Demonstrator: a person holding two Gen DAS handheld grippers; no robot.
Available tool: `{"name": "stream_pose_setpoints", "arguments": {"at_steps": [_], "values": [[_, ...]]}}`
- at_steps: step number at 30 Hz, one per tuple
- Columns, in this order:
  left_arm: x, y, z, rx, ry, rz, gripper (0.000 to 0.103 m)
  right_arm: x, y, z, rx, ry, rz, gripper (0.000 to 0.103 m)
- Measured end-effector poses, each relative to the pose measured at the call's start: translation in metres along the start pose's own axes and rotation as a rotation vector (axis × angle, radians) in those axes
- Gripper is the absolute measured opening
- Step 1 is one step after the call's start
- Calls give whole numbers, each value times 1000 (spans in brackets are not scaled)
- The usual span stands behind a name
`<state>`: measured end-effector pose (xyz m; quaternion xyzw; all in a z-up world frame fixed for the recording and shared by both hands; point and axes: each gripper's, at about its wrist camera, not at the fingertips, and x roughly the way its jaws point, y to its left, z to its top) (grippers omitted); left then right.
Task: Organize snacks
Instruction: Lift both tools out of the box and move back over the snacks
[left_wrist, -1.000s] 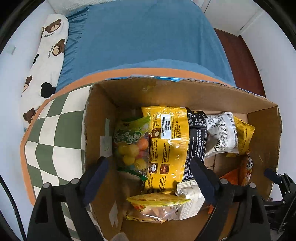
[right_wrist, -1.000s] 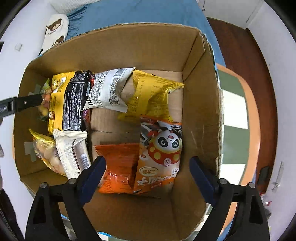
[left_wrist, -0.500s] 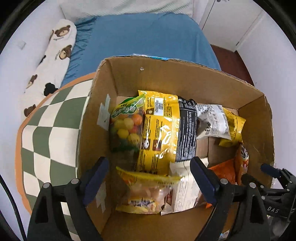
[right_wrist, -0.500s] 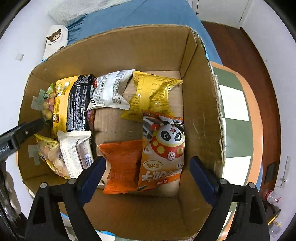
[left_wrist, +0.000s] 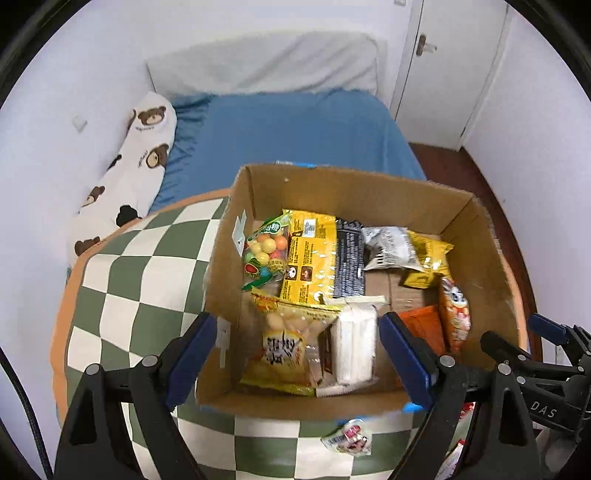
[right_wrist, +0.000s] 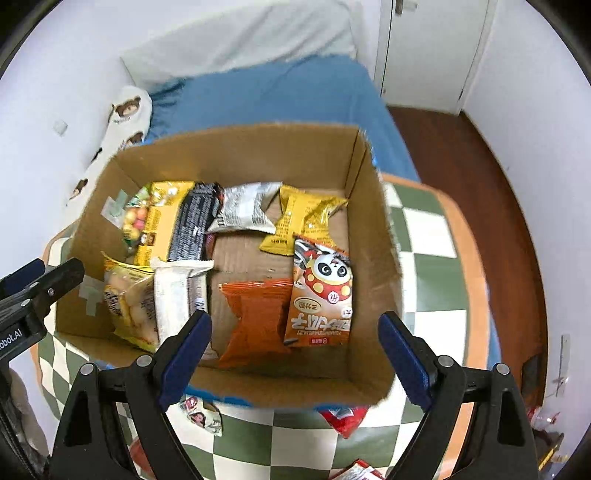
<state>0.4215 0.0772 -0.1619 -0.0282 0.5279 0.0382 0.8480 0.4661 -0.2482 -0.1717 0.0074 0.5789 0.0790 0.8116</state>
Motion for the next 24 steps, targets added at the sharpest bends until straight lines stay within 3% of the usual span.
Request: {"name": "stream_pose_setpoints", "arguments": {"at_steps": [10, 24], "values": [[-71, -10, -41, 26, -120, -15, 90, -74, 11, -34, -35, -169, -3, 93], [-143, -16, -88, 32, -239, 0, 90, -157, 13, -93, 19, -314, 41, 94]]}}
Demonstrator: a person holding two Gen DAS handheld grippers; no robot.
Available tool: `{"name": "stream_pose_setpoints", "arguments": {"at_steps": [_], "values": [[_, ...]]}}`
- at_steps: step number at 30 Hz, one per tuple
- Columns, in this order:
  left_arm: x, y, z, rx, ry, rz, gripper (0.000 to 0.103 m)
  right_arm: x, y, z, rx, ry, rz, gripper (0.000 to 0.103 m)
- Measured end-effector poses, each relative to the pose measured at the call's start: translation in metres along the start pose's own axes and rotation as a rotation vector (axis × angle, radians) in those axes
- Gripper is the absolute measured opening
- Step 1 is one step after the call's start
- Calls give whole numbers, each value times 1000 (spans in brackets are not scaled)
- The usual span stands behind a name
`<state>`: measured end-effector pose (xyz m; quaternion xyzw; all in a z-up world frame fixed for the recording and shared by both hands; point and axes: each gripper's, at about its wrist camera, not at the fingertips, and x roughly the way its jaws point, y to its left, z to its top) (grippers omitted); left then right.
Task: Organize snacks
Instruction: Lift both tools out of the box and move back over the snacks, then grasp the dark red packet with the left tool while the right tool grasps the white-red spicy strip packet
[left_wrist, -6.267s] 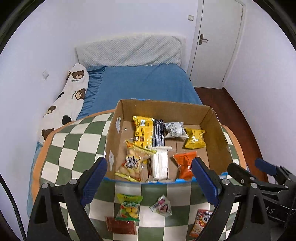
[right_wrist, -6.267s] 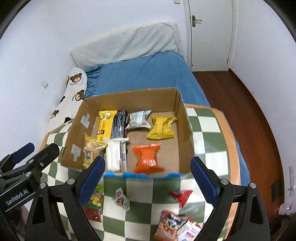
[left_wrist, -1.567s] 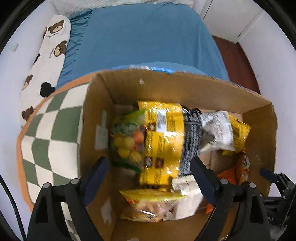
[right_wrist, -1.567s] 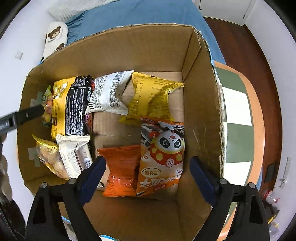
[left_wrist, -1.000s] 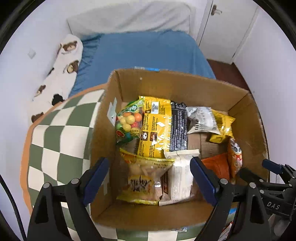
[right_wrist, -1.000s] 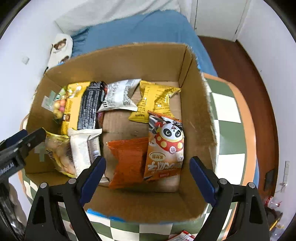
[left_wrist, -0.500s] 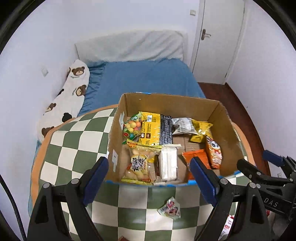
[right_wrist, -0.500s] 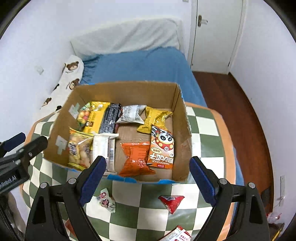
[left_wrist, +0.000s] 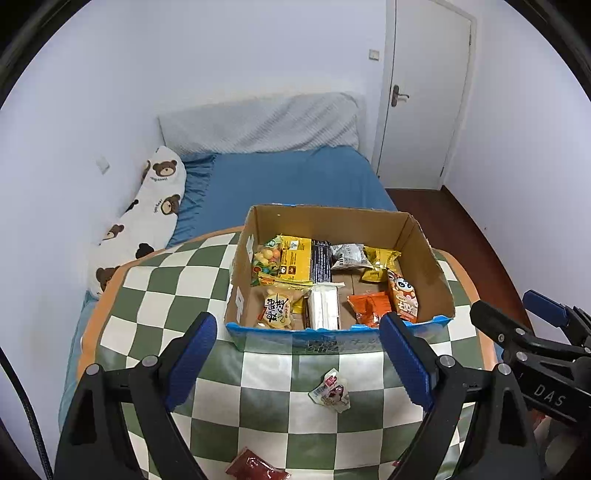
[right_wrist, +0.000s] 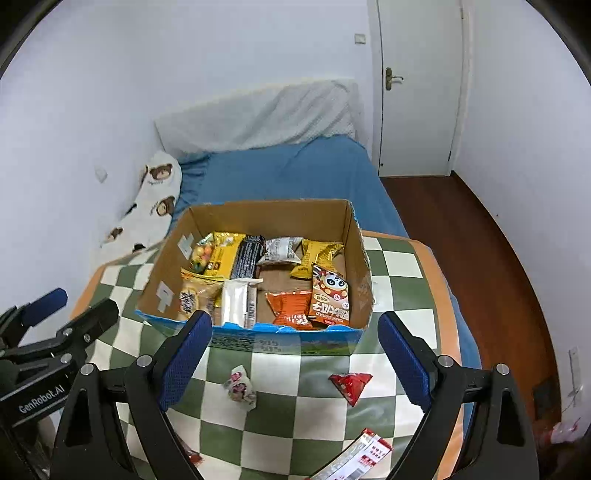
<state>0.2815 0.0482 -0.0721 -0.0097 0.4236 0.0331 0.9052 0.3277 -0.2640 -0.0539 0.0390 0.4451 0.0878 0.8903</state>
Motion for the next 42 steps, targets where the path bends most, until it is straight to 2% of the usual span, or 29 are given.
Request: {"name": "stream_pose_setpoints", "arguments": {"at_steps": [4, 7, 9, 13, 16, 19, 20, 23, 26, 28, 30, 33, 35, 37, 39, 41, 42], "values": [[-9, -5, -8, 7, -7, 5, 90, -10, -2, -10, 38, 2, 26, 94], [-5, -2, -15, -5, 8, 5, 90, -5, -7, -21, 78, 44, 47, 94], [4, 2, -26, -24, 48, 0, 90, 4, -15, -33, 119, 92, 60, 94], [34, 17, -61, -75, 178, 12, 90, 36, -43, -74, 241, 237, 66, 94], [66, 33, -99, -132, 320, 31, 90, 69, -70, -120, 344, 377, 41, 94], [102, 55, -142, -231, 488, 19, 90, 104, -98, -175, 456, 523, 13, 94], [115, 65, -161, -291, 564, 11, 90, 116, -104, -190, 484, 564, 3, 94], [138, 94, -205, -474, 708, -16, 90, 146, -122, -235, 596, 657, -17, 92], [148, 119, -239, -651, 793, -50, 90, 162, -124, -255, 614, 674, -42, 77], [152, 129, -252, -721, 805, -53, 90, 165, -118, -257, 582, 650, -57, 73], [155, 132, -256, -726, 801, -46, 90, 167, -104, -254, 506, 631, -48, 61], [167, 126, -261, -722, 810, -62, 90, 171, -80, -250, 392, 637, -23, 60], [174, 117, -260, -679, 799, -53, 88, 175, -62, -250, 299, 647, -12, 60], [181, 103, -252, -606, 767, -52, 84, 178, -48, -250, 225, 663, 4, 60], [184, 83, -240, -487, 733, -52, 79, 180, -34, -252, 136, 681, 20, 60], [188, 60, -229, -357, 705, -57, 68, 182, -22, -255, 56, 698, 26, 60], [189, 47, -224, -292, 690, -68, 68, 182, -18, -256, 26, 705, 28, 60]]}}
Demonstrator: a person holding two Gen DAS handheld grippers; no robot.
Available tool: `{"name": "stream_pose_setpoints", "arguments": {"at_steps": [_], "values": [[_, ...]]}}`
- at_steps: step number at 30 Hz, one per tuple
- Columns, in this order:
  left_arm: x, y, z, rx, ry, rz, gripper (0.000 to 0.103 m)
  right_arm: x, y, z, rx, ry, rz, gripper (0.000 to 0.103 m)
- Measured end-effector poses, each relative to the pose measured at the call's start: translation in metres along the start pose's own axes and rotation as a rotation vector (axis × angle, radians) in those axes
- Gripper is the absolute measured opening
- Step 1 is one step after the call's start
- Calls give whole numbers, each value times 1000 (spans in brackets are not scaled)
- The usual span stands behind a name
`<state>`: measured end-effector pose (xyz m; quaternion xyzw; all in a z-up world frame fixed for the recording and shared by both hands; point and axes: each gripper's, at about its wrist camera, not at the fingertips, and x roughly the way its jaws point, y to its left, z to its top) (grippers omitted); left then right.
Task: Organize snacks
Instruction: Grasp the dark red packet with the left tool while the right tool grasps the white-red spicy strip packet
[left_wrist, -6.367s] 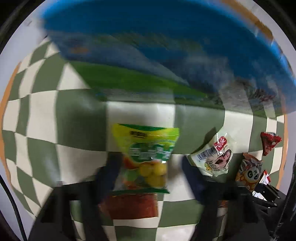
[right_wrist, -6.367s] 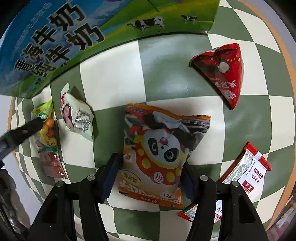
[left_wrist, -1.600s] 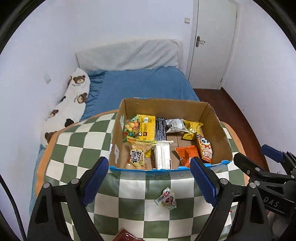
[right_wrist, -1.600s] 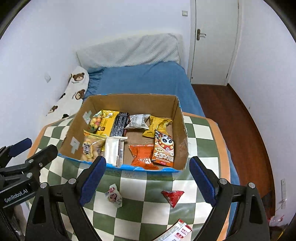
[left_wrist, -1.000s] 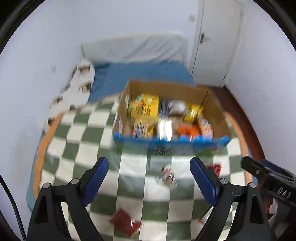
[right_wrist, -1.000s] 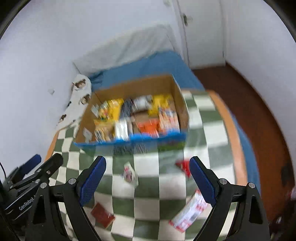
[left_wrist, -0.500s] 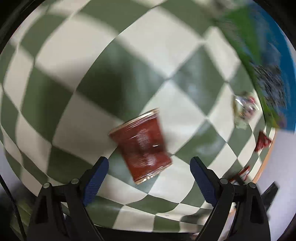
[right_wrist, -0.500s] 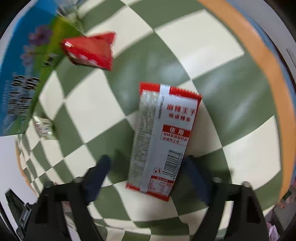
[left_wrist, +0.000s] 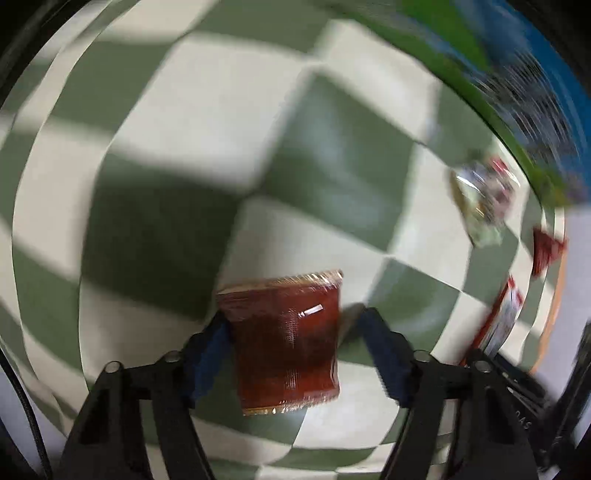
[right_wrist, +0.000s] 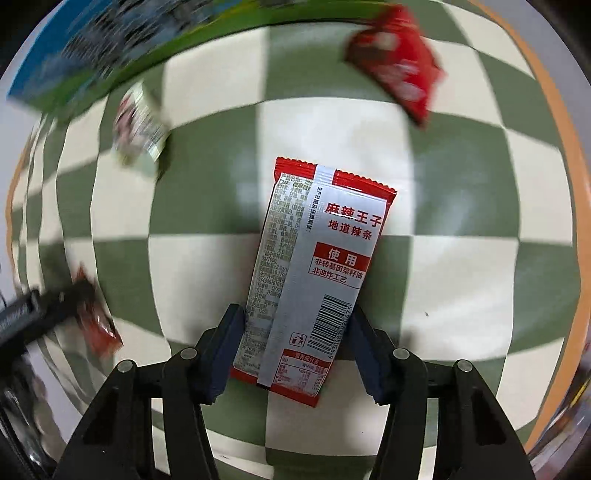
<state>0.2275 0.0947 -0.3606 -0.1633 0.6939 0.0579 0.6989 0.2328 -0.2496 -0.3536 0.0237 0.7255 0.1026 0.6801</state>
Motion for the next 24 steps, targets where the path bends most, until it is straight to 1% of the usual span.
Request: {"name": "stream_pose_setpoints", "arguments": {"at_steps": [2, 4, 5, 7, 8, 11, 14, 16, 17, 18, 19, 20, 21, 24], "values": [[3, -24, 0, 104, -2, 21, 68, 3, 8, -1, -63, 21, -18, 60], [9, -43, -1, 174, 22, 53, 68, 4, 6, -2, -61, 35, -8, 61], [10, -47, -2, 183, 27, 57, 70, 5, 2, -1, -34, 42, 19, 64], [11, -51, -5, 185, 46, 39, 70, 3, -6, 4, 19, 52, 64, 71], [13, -51, -7, 177, 66, 30, 70, 3, -10, 3, 47, 50, 78, 77], [19, -47, -12, 145, 100, 22, 70, 6, -20, 2, 114, 44, 90, 79], [19, -47, -14, 118, 104, 21, 70, 7, -31, 3, 185, 36, 89, 79], [19, -49, -16, 94, 98, 21, 69, 8, -39, 9, 205, 28, 91, 79], [14, -38, -14, 99, 82, 24, 65, 7, -38, 10, 197, 15, 78, 75], [13, -40, -13, 117, 71, 35, 61, 6, -36, 11, 178, 6, 59, 65], [12, -46, -15, 158, 55, 60, 55, 7, -27, 15, 154, 2, 38, 61], [11, -43, -7, 186, 48, 67, 54, 5, -23, 18, 128, -2, 30, 59], [10, -47, -8, 209, 40, 74, 54, 1, -17, 21, 99, -5, 29, 56], [10, -56, -11, 250, 27, 78, 54, -1, -10, 16, 21, -9, 7, 55]]}}
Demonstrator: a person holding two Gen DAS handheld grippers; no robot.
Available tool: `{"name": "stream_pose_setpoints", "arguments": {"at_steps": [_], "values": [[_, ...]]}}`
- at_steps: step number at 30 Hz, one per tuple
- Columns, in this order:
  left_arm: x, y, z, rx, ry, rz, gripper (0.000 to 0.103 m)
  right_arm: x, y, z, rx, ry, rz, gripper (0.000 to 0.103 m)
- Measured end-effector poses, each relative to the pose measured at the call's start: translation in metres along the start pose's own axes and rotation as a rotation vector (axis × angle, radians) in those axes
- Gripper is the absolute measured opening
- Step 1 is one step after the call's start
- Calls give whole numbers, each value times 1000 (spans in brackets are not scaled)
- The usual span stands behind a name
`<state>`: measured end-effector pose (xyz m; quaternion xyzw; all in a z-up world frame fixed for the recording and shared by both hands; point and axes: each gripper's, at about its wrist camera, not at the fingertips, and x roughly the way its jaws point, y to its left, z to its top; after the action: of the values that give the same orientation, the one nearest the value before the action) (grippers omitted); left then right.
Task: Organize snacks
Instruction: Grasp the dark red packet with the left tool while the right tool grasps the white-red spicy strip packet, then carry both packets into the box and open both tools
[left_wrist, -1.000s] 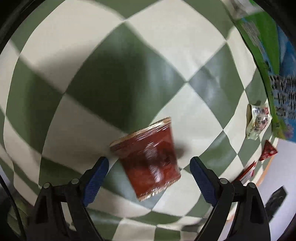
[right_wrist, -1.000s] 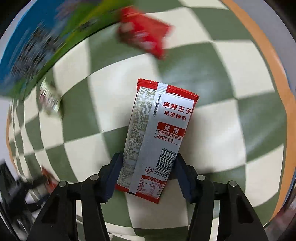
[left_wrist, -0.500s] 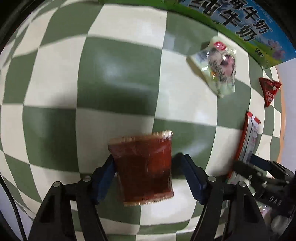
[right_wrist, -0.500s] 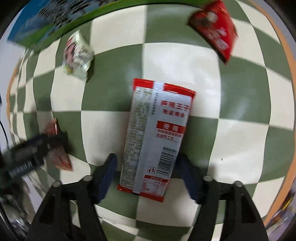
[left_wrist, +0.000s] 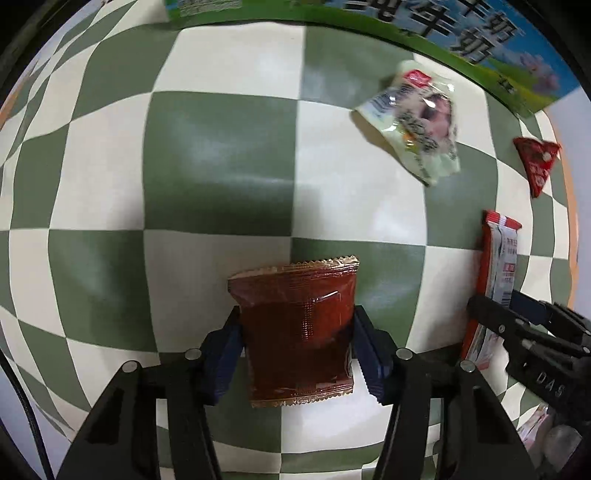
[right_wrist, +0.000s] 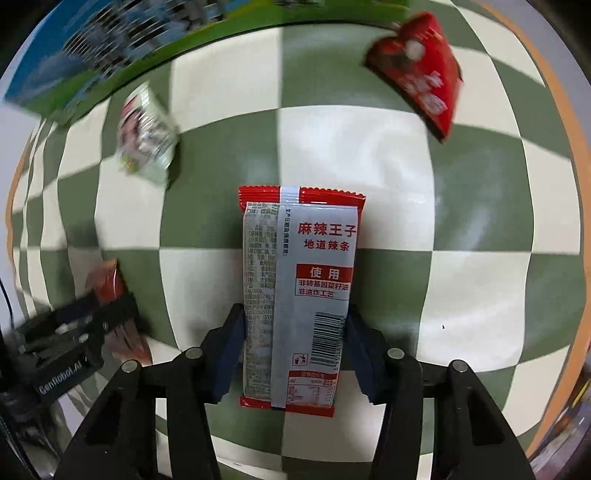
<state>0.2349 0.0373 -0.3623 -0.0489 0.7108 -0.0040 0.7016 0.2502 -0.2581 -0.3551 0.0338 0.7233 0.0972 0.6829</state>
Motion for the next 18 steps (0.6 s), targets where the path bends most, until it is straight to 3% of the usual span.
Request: {"name": "stream_pose_setpoints", "arguments": {"at_steps": [2, 7, 10, 14, 18], "values": [[4, 0, 2, -18, 20, -18, 59, 3, 3, 0, -15, 18, 6, 57], [6, 8, 7, -51, 42, -33, 59, 9, -12, 7, 79, 37, 54, 61], [3, 14, 8, -45, 28, -3, 51, 12, -14, 11, 99, 38, 50, 60], [-7, 12, 9, -36, -1, 8, 51, 8, 6, 3, 55, 5, -1, 51], [-20, 9, 9, -26, -23, 4, 51, -3, 7, 0, 56, -16, 15, 47]]}}
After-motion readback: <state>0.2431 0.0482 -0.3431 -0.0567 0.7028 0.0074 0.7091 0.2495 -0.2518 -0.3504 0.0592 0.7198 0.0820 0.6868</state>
